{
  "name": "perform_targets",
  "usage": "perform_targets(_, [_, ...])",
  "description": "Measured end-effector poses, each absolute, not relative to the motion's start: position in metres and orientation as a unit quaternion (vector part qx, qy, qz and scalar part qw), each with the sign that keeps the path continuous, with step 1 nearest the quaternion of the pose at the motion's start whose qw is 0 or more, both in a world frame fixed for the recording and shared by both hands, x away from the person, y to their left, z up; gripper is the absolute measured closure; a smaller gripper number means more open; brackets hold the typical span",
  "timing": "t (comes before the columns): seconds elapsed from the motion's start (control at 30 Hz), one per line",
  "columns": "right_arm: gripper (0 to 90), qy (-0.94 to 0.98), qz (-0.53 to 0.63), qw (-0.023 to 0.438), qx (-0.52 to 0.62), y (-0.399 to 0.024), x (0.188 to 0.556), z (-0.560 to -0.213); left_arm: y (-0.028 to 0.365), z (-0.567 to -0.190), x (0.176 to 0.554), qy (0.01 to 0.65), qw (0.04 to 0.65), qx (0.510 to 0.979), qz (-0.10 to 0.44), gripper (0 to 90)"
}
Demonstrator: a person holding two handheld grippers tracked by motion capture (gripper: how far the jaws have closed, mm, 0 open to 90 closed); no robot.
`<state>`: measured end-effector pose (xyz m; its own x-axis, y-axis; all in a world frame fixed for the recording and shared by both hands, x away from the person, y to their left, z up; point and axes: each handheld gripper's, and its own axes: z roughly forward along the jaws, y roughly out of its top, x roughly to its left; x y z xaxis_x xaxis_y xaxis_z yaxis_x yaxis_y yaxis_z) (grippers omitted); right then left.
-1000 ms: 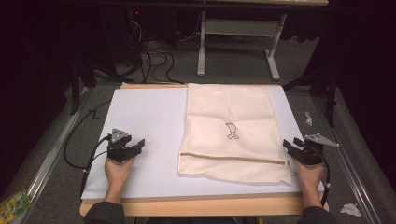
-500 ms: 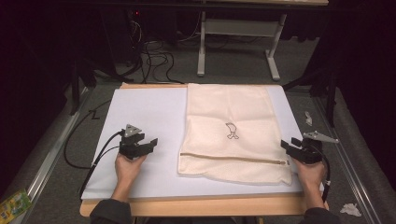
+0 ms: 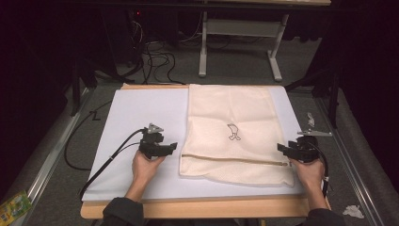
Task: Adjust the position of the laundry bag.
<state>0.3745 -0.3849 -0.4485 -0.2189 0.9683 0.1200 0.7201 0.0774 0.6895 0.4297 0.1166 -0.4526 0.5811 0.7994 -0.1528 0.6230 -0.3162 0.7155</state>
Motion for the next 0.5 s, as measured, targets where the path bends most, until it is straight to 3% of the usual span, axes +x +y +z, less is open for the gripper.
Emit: perform_targets(0.5, [40.7, 0.721, 0.292, 0.169, 0.605, -0.373, 0.39, -0.448, 0.079, -0.457, 0.443, 0.442, 0.367, 0.816, 0.062, 30.1])
